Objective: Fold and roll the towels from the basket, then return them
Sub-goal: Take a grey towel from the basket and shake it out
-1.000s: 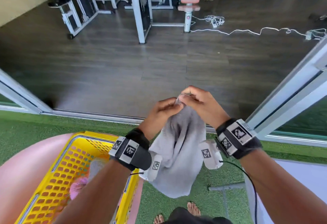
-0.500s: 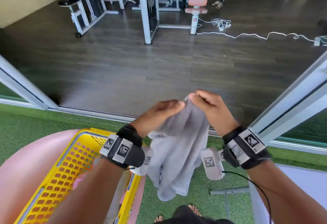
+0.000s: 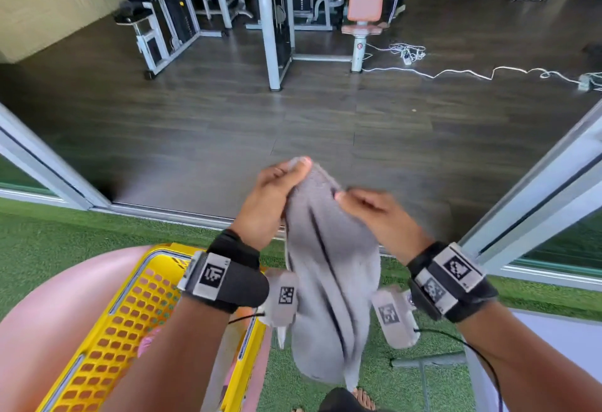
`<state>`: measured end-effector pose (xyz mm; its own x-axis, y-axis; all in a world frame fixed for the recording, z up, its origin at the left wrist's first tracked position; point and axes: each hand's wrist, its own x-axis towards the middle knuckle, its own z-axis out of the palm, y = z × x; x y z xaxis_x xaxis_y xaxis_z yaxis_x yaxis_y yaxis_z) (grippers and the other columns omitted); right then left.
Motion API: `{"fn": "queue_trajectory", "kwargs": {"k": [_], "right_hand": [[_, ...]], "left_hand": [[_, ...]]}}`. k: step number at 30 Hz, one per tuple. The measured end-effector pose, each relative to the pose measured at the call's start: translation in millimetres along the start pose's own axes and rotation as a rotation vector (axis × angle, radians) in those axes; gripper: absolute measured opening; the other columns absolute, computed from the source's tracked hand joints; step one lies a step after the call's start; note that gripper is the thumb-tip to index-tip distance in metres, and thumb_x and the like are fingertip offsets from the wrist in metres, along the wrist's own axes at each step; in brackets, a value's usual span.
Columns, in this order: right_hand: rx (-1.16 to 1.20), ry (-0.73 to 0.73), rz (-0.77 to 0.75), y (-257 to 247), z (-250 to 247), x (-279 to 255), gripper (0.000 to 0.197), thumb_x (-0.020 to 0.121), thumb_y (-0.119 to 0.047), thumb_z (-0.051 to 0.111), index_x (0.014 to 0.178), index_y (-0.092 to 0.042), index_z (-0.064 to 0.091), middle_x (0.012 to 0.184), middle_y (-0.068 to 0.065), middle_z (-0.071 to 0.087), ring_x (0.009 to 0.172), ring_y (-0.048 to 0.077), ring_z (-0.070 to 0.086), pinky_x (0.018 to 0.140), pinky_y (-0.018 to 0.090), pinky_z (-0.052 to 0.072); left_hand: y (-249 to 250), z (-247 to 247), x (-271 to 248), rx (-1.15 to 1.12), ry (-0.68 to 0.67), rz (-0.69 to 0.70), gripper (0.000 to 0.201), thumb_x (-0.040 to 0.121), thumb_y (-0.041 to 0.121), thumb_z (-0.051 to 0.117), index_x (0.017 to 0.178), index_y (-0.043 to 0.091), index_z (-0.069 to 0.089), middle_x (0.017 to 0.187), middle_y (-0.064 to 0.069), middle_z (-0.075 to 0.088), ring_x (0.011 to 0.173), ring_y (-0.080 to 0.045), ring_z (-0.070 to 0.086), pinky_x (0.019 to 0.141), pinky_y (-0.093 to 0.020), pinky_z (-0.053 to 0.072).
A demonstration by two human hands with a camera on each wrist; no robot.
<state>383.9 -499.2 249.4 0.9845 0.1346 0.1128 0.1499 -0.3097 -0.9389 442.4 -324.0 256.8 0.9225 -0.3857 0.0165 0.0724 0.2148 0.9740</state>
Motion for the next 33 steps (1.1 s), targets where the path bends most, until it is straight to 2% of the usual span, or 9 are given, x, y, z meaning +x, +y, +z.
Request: {"fn": "queue_trajectory", "kwargs": {"k": [7, 11, 14, 16, 22, 25, 27, 29, 33], "right_hand": [[-0.056, 0.099, -0.11, -22.8, -15.0, 14.7, 0.037, 0.097, -0.018, 0.055, 0.065, -0.008, 0.04, 0.067, -0.005, 0.026, 0.063, 0.004, 0.027, 0.055, 0.022, 0.023], [0.013, -0.168, 0.085, -7.8, 3.2, -2.8, 0.029, 0.098, -0.019, 0.053, 0.069, -0.014, 0.052, 0.06, -0.018, 0.043, 0.059, -0.005, 0.038, 0.059, 0.014, 0.031], [0.022, -0.086, 0.002, -6.8, -6.2, 5.4, 0.036, 0.095, -0.029, 0.057, 0.073, -0.002, 0.049, 0.072, -0.003, 0.038, 0.07, 0.008, 0.037, 0.065, 0.029, 0.031], [0.015, 0.049, -0.105, -24.8, -17.0, 21.5, 0.038, 0.095, -0.026, 0.056, 0.071, 0.0, 0.043, 0.073, 0.001, 0.033, 0.07, 0.012, 0.033, 0.062, 0.03, 0.028], [-0.036, -0.141, 0.044, -5.8, -0.1, 16.2, 0.037, 0.094, -0.041, 0.055, 0.072, -0.012, 0.055, 0.073, -0.012, 0.039, 0.071, 0.003, 0.036, 0.064, 0.024, 0.03], [-0.014, -0.119, -0.001, -14.8, -9.4, 17.3, 0.041, 0.094, -0.039, 0.054, 0.065, -0.011, 0.048, 0.067, -0.014, 0.04, 0.066, 0.001, 0.036, 0.061, 0.021, 0.032], [0.046, -0.009, -0.091, -30.8, -21.2, 32.0, 0.054, 0.093, -0.043, 0.054, 0.082, 0.009, 0.057, 0.074, 0.01, 0.054, 0.08, 0.01, 0.045, 0.074, 0.03, 0.04], [0.064, 0.055, -0.137, -38.8, -23.0, 38.5, 0.048, 0.094, -0.037, 0.055, 0.087, 0.011, 0.059, 0.078, 0.024, 0.055, 0.081, 0.013, 0.046, 0.076, 0.034, 0.041], [0.002, -0.033, -0.081, -20.2, -4.2, 18.9, 0.05, 0.092, -0.04, 0.054, 0.078, 0.008, 0.049, 0.077, 0.003, 0.038, 0.076, 0.012, 0.036, 0.067, 0.034, 0.029]], "left_hand": [[-8.7, 12.3, -11.7, 0.243, -0.239, 0.034, 0.027, 0.101, 0.02, 0.046, 0.098, -0.001, 0.062, 0.094, -0.008, 0.061, 0.085, -0.008, 0.054, 0.076, -0.021, 0.046], [19.1, -1.8, 10.9, 0.075, 0.086, 0.186, 0.027, 0.092, 0.02, 0.057, 0.067, 0.019, 0.048, 0.068, 0.001, 0.038, 0.068, -0.01, 0.036, 0.063, -0.029, 0.03], [6.3, -5.0, 8.2, 0.047, 0.156, 0.079, 0.028, 0.086, 0.045, 0.063, 0.079, 0.018, 0.063, 0.085, 0.0, 0.061, 0.089, -0.016, 0.055, 0.087, -0.034, 0.042], [-1.7, 8.3, -3.6, 0.166, -0.044, -0.037, 0.038, 0.095, 0.046, 0.052, 0.102, 0.013, 0.069, 0.108, -0.003, 0.069, 0.108, -0.018, 0.06, 0.098, -0.035, 0.045], [30.9, 1.9, 8.7, -0.122, 0.2, 0.118, 0.03, 0.096, 0.023, 0.055, 0.071, 0.008, 0.06, 0.065, -0.005, 0.059, 0.06, -0.012, 0.053, 0.057, -0.021, 0.045], [22.5, 0.9, 4.6, 0.08, 0.074, 0.078, 0.04, 0.097, 0.036, 0.051, 0.091, -0.001, 0.065, 0.092, -0.009, 0.067, 0.082, -0.014, 0.058, 0.077, -0.029, 0.049], [15.3, 9.7, -4.3, 0.251, -0.127, 0.063, 0.045, 0.097, 0.032, 0.05, 0.11, -0.01, 0.058, 0.108, -0.013, 0.062, 0.096, -0.017, 0.053, 0.087, -0.033, 0.045], [20.5, 10.0, -0.9, 0.217, -0.152, 0.12, 0.034, 0.097, 0.019, 0.053, 0.106, -0.012, 0.059, 0.102, -0.016, 0.061, 0.094, -0.021, 0.053, 0.084, -0.034, 0.043], [39.9, -2.7, 12.0, -0.053, 0.005, 0.153, 0.02, 0.092, 0.02, 0.057, 0.084, 0.002, 0.06, 0.082, -0.011, 0.057, 0.079, -0.018, 0.053, 0.076, -0.033, 0.043]]}}
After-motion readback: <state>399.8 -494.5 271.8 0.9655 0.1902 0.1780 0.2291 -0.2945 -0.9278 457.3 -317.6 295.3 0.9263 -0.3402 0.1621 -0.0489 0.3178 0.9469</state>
